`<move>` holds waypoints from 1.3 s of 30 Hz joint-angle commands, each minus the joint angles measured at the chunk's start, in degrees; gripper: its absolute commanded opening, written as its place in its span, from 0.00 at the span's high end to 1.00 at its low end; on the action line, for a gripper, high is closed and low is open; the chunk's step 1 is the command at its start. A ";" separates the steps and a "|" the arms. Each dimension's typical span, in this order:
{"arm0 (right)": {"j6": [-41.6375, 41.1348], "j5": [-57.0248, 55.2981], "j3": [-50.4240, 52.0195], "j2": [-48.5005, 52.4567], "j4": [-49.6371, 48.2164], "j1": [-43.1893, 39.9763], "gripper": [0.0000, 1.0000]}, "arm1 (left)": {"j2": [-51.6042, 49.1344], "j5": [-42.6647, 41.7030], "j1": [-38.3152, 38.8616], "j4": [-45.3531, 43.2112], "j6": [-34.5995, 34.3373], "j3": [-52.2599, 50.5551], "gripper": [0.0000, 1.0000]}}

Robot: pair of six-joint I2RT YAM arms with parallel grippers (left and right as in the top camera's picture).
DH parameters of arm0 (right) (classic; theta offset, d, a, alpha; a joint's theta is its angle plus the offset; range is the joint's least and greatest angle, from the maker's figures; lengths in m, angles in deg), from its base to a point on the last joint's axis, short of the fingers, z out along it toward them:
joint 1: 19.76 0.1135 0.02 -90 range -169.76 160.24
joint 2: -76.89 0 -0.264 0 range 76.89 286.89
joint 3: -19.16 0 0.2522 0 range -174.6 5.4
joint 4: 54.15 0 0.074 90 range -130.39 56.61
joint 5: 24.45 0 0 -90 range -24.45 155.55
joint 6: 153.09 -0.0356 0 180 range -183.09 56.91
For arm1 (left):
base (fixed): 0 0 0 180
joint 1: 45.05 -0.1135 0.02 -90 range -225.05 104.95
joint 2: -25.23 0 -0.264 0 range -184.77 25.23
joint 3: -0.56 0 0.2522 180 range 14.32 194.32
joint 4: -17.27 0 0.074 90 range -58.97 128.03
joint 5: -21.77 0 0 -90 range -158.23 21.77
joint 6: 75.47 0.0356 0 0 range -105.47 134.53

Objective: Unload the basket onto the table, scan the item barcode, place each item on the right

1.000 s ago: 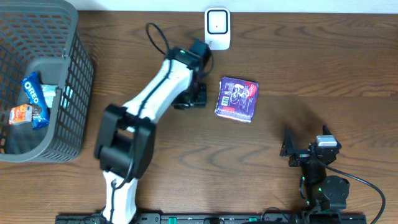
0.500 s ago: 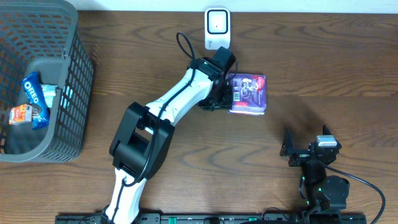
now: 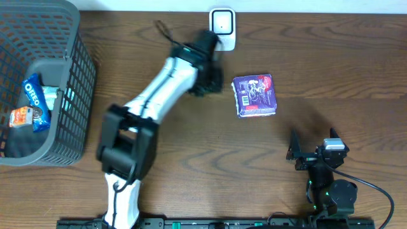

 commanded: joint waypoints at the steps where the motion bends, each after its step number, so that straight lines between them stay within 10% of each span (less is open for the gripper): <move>1: 0.44 -0.09 0.09 -0.31 0.24 0.55 0.01 | 2.05 0.33 -1.97 0.28 -2.25 1.16 0.87; 28: 0.44 -0.11 0.09 -0.31 0.24 0.55 0.01 | -10.16 -2.08 8.33 -25.97 -15.63 -0.13 0.92; 39: 0.44 -0.11 0.09 -0.31 0.24 0.55 0.01 | -3.85 1.95 1.16 -7.10 -12.55 0.70 0.93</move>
